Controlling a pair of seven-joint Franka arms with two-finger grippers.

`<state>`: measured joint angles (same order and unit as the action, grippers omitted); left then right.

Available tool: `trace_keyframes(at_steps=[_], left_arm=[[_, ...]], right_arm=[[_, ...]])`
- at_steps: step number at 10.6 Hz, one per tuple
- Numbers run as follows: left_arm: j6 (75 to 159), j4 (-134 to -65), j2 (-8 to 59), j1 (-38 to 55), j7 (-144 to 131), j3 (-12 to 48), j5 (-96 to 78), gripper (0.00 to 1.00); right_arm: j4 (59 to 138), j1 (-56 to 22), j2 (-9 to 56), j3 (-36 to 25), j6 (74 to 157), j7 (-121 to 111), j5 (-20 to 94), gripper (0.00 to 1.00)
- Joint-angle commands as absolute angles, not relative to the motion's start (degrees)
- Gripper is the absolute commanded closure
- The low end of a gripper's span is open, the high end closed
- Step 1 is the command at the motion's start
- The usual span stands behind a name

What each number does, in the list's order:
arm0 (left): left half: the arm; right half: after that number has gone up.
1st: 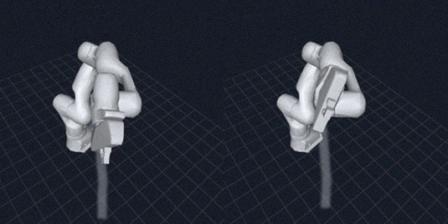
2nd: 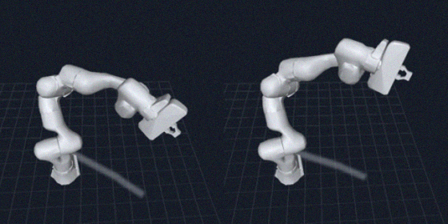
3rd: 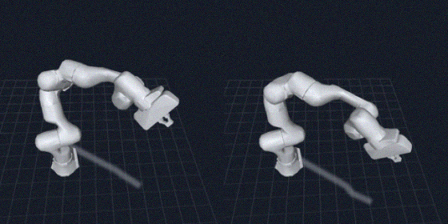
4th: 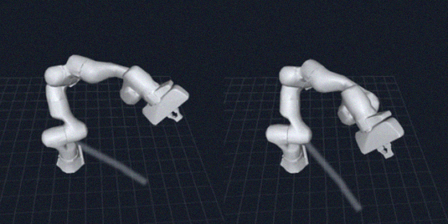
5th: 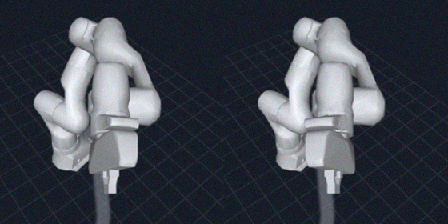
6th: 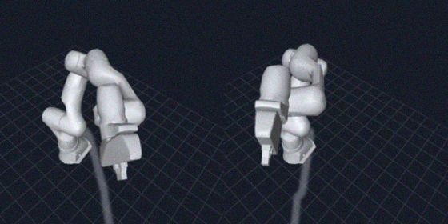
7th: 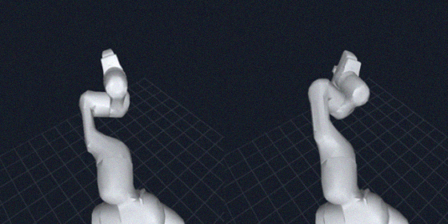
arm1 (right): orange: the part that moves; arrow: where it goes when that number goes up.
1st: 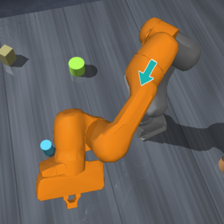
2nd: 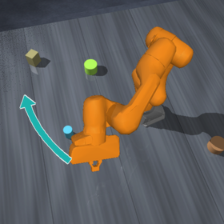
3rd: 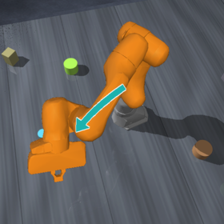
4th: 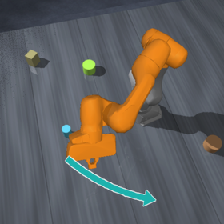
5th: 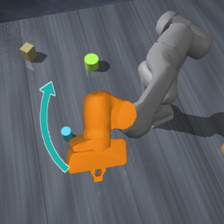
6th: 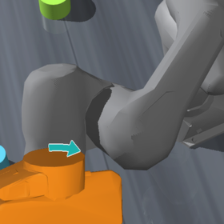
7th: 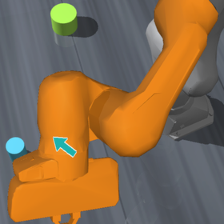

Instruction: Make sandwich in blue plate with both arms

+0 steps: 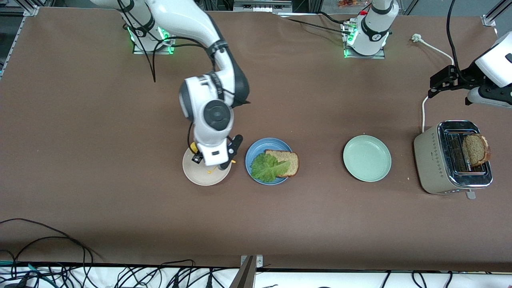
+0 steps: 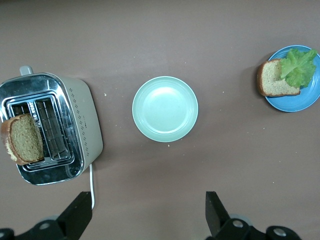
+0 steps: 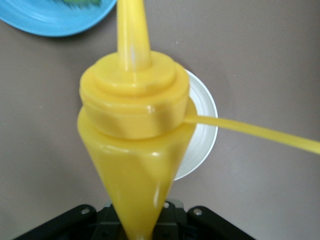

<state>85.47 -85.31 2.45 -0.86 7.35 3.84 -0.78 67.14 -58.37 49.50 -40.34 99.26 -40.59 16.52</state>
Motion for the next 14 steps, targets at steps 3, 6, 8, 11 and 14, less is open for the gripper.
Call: trace_keyframes(at_steps=[3, 6, 8, 11, 14], left_arm=[[84.46, -83.94, 2.55, -0.79, 8.0, 3.69, -1.41, 0.0], [84.46, -83.85, 2.72, -0.35, 7.91, 4.39, -1.23, 0.0], [84.46, -83.85, 2.72, -0.35, 7.91, 4.39, -1.23, 0.0], [84.46, -83.85, 2.72, -0.35, 7.91, 4.39, -1.23, 0.0], [84.46, -83.85, 2.72, -0.35, 7.91, 4.39, -1.32, 0.0]], right_arm=[[74.96, -44.43, 40.18, -29.47, 99.76, -51.48, 27.94, 1.0], [75.41, -33.52, 39.46, -22.7, 99.05, -60.18, 32.16, 1.0], [75.41, -27.36, 39.55, -18.48, 98.97, -65.72, 32.43, 1.0], [75.41, -14.98, 41.21, -9.78, 98.88, -74.68, 35.41, 1.0], [75.41, -8.62, 43.32, -6.33, 96.42, -82.41, 37.25, 1.0]])
